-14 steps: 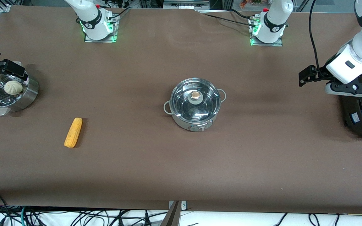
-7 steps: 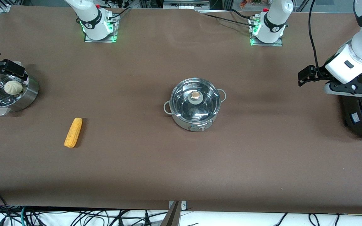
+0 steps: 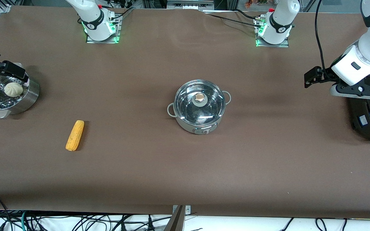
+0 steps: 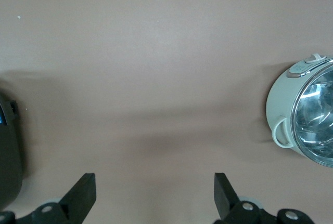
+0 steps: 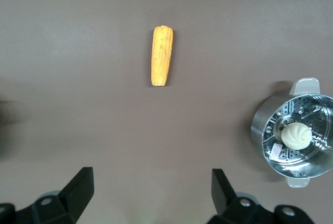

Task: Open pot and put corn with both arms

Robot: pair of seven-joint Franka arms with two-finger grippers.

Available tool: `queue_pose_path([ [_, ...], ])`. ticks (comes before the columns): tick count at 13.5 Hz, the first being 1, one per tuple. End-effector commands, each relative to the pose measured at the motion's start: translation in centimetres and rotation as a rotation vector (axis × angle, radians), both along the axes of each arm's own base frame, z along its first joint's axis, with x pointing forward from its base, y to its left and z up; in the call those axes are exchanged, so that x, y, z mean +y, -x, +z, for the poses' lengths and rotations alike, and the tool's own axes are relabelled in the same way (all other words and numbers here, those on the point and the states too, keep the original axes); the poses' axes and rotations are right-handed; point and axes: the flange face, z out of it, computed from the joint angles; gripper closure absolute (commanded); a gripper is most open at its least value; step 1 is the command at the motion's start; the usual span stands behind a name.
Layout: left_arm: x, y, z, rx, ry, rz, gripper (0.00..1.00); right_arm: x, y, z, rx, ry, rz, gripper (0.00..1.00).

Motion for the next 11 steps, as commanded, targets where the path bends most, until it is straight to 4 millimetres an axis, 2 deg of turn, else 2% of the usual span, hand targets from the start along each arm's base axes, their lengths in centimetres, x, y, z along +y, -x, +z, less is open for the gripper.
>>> queue_pose_path([
  [1,-0.6,-0.1,0.3,0.012,0.015,-0.032,0.00,-0.4,-0.3,0.5,-0.008,-0.010,0.008,0.00],
  [4,-1.6,-0.7,-1.4,0.041,0.020,-0.056,0.00,-0.4,-0.3,0.5,-0.010,-0.010,0.008,0.00],
  [5,-3.5,-0.5,-1.5,0.043,0.026,-0.086,0.00,-0.4,-0.3,0.5,-0.008,-0.010,0.008,0.00],
  [6,-5.6,-0.3,-1.9,0.049,0.030,-0.111,0.00,-0.4,-0.3,0.5,-0.008,-0.010,0.009,0.00],
  [9,-15.2,-1.4,-2.9,0.045,0.044,-0.110,0.00,-0.7,-0.3,0.5,-0.011,-0.009,-0.011,0.00],
  [10,-18.5,-1.8,-3.5,0.043,0.041,-0.085,0.00,-0.8,-0.3,0.1,0.001,-0.009,-0.018,0.00],
  [11,-21.7,-1.6,-4.8,0.053,0.034,-0.062,0.00,-0.5,-1.2,-1.5,0.019,-0.008,-0.015,0.00],
])
